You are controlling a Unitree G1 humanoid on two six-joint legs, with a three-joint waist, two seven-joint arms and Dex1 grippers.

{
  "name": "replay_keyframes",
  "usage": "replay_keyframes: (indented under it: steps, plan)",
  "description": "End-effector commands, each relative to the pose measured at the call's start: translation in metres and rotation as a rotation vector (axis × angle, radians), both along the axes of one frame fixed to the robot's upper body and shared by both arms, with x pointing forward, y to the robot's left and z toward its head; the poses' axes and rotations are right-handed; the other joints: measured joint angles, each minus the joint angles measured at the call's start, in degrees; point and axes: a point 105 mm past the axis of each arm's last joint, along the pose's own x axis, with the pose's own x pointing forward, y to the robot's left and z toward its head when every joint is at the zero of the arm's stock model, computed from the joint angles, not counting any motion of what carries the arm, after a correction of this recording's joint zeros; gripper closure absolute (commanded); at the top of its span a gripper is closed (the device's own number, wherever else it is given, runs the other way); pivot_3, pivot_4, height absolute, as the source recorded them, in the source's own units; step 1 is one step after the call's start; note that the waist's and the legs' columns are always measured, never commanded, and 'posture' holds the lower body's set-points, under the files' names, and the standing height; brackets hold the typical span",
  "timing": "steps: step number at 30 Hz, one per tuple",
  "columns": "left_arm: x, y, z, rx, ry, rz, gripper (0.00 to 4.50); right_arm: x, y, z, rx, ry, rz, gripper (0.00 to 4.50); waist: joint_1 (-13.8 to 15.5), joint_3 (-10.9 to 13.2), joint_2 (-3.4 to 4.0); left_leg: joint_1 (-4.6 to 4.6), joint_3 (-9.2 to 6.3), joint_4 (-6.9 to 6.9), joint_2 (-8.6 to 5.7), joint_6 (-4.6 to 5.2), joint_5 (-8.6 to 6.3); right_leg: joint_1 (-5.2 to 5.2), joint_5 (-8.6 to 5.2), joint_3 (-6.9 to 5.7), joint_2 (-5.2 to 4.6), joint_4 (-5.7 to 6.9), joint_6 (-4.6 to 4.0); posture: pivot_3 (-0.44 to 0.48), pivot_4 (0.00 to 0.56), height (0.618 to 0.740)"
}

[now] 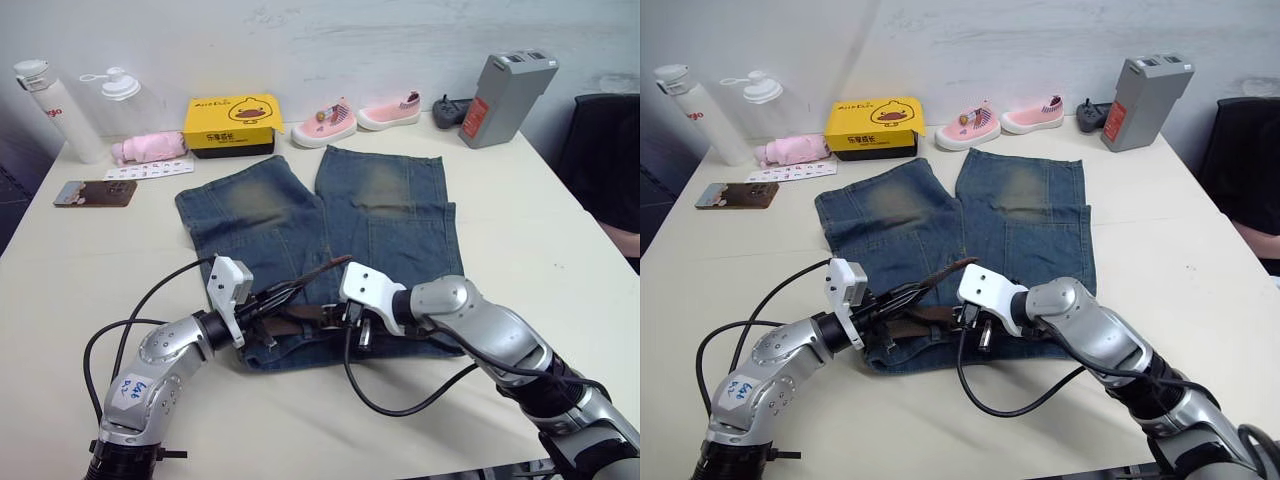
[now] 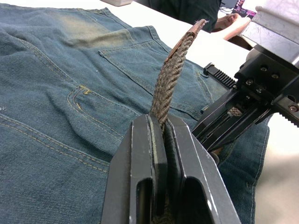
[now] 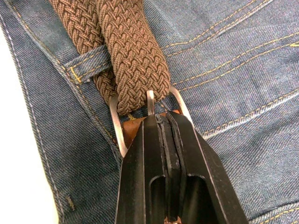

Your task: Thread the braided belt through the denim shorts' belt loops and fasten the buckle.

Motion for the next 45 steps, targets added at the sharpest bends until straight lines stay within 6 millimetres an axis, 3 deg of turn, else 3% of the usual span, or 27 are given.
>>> replay_keyframes:
  steps: [1, 9, 14, 20, 30, 35, 45]
  plan:
    - [-0.004, -0.003, 0.013, -0.009, -0.056, -0.016, 4.50, -0.006, 0.011, -0.008, -0.025, 0.012, 0.063, 4.37, -0.18, 0.00, 0.01, 0.02, 0.01, 0.00, 0.01, -0.01, 0.00, 0.01, 0.00, 0.01, 0.01, 0.01, 0.00, 0.000, 0.150, 0.712]
    - [-0.003, -0.004, 0.012, -0.013, -0.054, -0.021, 4.50, -0.002, 0.020, -0.022, -0.106, 0.074, 0.139, 4.37, -1.44, -0.04, 0.01, 0.09, 0.02, -0.03, 0.09, -0.05, 0.00, 0.04, -0.01, 0.01, 0.06, 0.04, -0.03, 0.000, 0.150, 0.712]
    - [-0.003, -0.006, 0.012, -0.023, -0.053, -0.027, 4.50, -0.008, 0.023, -0.032, -0.213, 0.148, 0.279, 4.37, -1.52, -0.14, 0.05, 0.21, 0.06, -0.04, 0.13, -0.07, 0.00, 0.06, -0.03, 0.02, 0.08, 0.10, -0.06, 0.000, 0.150, 0.712]
    - [0.001, -0.007, 0.016, -0.028, -0.072, -0.029, 4.50, -0.010, 0.030, -0.057, -0.332, 0.218, 0.378, 4.37, -1.88, -0.61, -0.06, 0.27, 0.05, -0.06, 0.18, -0.08, -0.01, 0.08, -0.08, 0.03, 0.08, 0.13, -0.15, 0.000, 0.150, 0.712]
    - [0.013, 0.003, 0.031, 0.008, -0.135, -0.037, 4.50, -0.034, 0.023, -0.096, -0.472, 0.275, 0.499, 4.37, -2.94, -1.49, 0.07, 0.46, 0.17, -0.26, 0.68, -0.38, -0.17, 0.23, -0.29, 0.04, 0.34, 0.41, -0.50, 0.000, 0.150, 0.712]
    - [0.017, -0.005, 0.050, 0.014, -0.184, -0.128, 4.50, -0.046, 0.022, -0.109, -0.485, 0.308, 0.517, 4.37, -2.80, -1.58, -0.05, 1.12, 0.25, -0.48, 0.71, -0.56, -0.27, 0.32, -0.42, 0.19, 0.40, 0.41, -0.61, 0.000, 0.150, 0.712]
    - [0.025, -0.029, 0.088, 0.059, -0.274, -0.372, 4.50, -0.050, 0.026, -0.125, -0.526, 0.337, 0.556, 4.37, -3.25, -1.95, -0.33, 1.40, 0.05, -0.74, 0.92, -0.89, -0.43, 0.24, -0.56, 0.87, 1.09, 0.63, -0.84, 0.000, 0.150, 0.712]
